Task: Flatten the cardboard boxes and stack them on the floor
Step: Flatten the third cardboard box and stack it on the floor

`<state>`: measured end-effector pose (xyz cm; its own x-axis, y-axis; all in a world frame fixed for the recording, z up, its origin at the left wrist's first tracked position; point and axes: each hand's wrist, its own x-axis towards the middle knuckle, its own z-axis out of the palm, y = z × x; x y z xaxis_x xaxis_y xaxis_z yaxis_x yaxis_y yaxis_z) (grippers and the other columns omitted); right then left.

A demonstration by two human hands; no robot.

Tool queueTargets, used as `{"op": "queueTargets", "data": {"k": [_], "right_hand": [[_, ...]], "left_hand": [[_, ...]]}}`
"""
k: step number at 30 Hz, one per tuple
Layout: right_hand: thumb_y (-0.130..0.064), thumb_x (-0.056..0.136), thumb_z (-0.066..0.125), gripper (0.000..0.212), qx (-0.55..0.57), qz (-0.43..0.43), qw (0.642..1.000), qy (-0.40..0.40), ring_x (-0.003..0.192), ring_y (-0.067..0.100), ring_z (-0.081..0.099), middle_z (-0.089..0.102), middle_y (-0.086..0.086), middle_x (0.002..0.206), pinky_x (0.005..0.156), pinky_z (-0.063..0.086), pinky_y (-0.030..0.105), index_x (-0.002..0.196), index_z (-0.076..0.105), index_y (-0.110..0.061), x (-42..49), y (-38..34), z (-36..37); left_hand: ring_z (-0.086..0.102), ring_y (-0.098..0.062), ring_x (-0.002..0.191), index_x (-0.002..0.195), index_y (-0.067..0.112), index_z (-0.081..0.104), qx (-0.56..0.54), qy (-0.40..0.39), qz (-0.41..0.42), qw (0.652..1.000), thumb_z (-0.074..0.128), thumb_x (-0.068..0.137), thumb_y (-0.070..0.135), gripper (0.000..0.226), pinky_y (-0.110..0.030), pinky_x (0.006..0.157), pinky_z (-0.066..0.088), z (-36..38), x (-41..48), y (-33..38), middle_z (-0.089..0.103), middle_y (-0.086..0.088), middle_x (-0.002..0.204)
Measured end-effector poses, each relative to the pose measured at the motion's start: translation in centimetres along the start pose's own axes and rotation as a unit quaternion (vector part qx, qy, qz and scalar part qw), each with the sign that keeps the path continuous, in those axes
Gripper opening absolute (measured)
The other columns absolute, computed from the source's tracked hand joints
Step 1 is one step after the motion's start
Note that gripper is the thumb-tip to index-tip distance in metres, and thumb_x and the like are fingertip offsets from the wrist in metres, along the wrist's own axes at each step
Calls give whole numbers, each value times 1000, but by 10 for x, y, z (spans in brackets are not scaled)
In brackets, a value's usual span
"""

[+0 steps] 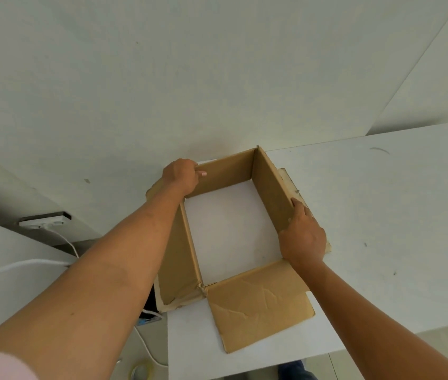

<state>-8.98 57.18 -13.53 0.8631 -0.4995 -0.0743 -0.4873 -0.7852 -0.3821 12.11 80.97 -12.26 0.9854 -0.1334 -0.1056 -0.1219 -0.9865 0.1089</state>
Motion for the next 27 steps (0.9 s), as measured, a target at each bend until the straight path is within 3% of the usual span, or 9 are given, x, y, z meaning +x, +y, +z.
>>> {"op": "queueTargets", "data": {"k": [3, 5, 8, 11, 16, 19, 21, 24, 27], "right_hand": [[0, 92, 55, 78, 0, -15, 1000, -23, 108, 28, 66, 59, 5, 142, 93, 56, 46, 162, 26, -22, -1, 0, -6], [-1, 93, 52, 79, 12, -27, 999, -39, 107, 28, 66, 59, 6, 142, 91, 56, 46, 163, 22, -22, -2, 2, -8], [-5, 94, 48, 75, 40, -47, 997, -49, 113, 30, 64, 55, 6, 147, 96, 54, 48, 163, 22, -21, -2, 4, -10], [-23, 102, 47, 65, 87, -57, 992, -68, 129, 32, 57, 48, 5, 156, 107, 48, 52, 163, 24, -23, -2, 7, -11], [-36, 110, 34, 49, 265, -19, 957, -118, 147, 27, 40, 43, 3, 160, 122, 31, 50, 158, 40, -24, 11, 17, -16], [-23, 111, 29, 45, 366, 7, 923, -117, 133, 21, 50, 55, 4, 148, 115, 39, 38, 148, 54, -20, 18, 32, -15], [-19, 109, 35, 38, 356, 6, 929, -97, 120, 17, 55, 61, 2, 133, 104, 45, 33, 141, 57, -17, 22, 45, -11], [-23, 106, 46, 33, 328, 28, 938, -111, 122, 25, 58, 61, 5, 133, 103, 50, 41, 138, 53, -18, 36, 65, 2], [-43, 104, 53, 48, 214, 66, 963, -148, 134, 37, 50, 53, 12, 146, 110, 43, 55, 145, 46, -19, 54, 78, 16]], "left_hand": [[63, -29, 97, 109, 18, 68, -10, -20, 18, 1000, 45, 103, 52, 42, -33, 73, 42, -1, -2, -2, 69, -9, 107], [60, -32, 112, 127, 18, 60, -25, -38, 34, 998, 42, 105, 47, 40, -38, 88, 44, -5, -5, -5, 65, -10, 123], [41, -25, 141, 145, 16, 48, -48, 14, 59, 997, 43, 105, 41, 47, -42, 118, 19, -7, -19, 3, 50, -6, 149], [34, -24, 146, 144, 12, 49, -114, 84, 58, 988, 45, 104, 41, 50, -44, 117, 24, 0, -49, 42, 43, -5, 154], [35, -27, 145, 153, 11, 37, -335, -13, -23, 942, 42, 100, 60, 72, -42, 117, 32, 13, -107, 153, 38, -9, 158], [49, -31, 135, 149, 12, 41, -410, -89, -83, 904, 48, 97, 62, 73, -42, 108, 44, 22, -122, 203, 50, -10, 148], [58, -33, 122, 147, 11, 39, -408, -106, -119, 899, 51, 100, 45, 59, -41, 97, 50, 27, -126, 222, 56, -13, 139], [61, -32, 111, 152, 9, 29, -376, -112, -143, 909, 42, 104, 26, 53, -36, 79, 53, 27, -127, 235, 55, -16, 137], [57, -23, 93, 152, 11, 29, -384, -110, -151, 904, 40, 104, 20, 50, -25, 59, 45, 26, -126, 232, 55, -13, 134]]}}
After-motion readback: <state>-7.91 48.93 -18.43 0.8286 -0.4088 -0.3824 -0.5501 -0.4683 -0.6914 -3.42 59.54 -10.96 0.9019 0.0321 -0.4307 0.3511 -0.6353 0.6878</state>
